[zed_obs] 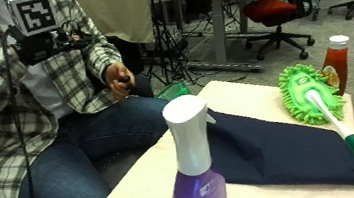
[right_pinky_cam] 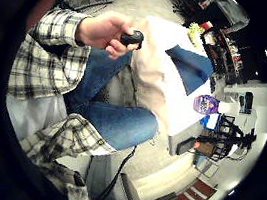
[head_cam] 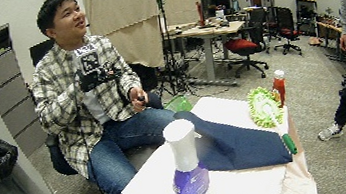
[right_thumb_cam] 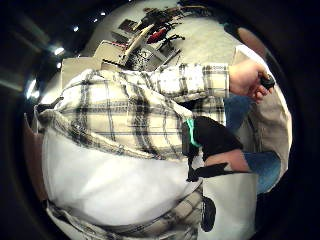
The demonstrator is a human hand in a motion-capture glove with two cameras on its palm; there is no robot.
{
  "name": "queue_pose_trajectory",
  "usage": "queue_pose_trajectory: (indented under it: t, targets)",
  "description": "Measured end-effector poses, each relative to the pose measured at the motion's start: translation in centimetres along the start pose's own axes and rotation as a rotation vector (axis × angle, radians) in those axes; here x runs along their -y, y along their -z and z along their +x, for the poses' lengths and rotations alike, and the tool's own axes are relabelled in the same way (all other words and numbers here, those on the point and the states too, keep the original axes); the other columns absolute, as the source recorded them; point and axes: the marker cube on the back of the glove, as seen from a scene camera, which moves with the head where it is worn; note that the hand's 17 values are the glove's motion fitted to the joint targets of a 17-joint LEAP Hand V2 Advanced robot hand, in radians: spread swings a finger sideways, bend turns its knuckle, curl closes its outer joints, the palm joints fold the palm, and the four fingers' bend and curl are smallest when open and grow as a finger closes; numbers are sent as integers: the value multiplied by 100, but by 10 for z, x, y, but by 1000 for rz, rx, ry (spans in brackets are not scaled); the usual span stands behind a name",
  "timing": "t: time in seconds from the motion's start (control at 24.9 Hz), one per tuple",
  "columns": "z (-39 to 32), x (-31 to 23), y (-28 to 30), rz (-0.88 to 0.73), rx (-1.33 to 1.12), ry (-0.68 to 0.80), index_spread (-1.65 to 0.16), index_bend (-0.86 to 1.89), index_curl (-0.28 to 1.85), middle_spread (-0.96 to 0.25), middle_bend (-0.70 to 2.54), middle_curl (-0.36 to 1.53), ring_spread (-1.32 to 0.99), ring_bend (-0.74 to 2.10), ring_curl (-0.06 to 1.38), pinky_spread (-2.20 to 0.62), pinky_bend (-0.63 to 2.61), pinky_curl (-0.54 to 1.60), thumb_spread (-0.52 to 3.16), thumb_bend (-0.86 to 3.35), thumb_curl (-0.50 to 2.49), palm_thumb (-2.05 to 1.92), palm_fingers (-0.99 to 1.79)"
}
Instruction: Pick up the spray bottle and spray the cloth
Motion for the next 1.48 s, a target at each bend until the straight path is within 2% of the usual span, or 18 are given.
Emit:
queue_pose_trajectory:
  t: [0.32,0.6,0.76,1.0,1.48]
  targets:
    - [0,3,-1,-7,21,-16,-29,23,18,-5,27,15,3,32,14,15,18,12,81,28,17,49,39]
    - [21,3,6,-5,1,-134,-33,20,22,-5,26,19,4,32,18,18,17,15,100,24,21,51,38]
    - [40,4,13,27,-1,-254,-34,19,24,-6,26,21,4,32,19,18,17,16,105,22,24,51,37]
    - [92,-7,24,102,-7,-517,-34,17,26,-6,25,24,6,33,21,19,17,18,111,17,27,51,36]
    - [215,-43,51,367,200,-883,-27,14,27,-2,23,28,4,45,27,20,18,22,113,14,34,62,48]
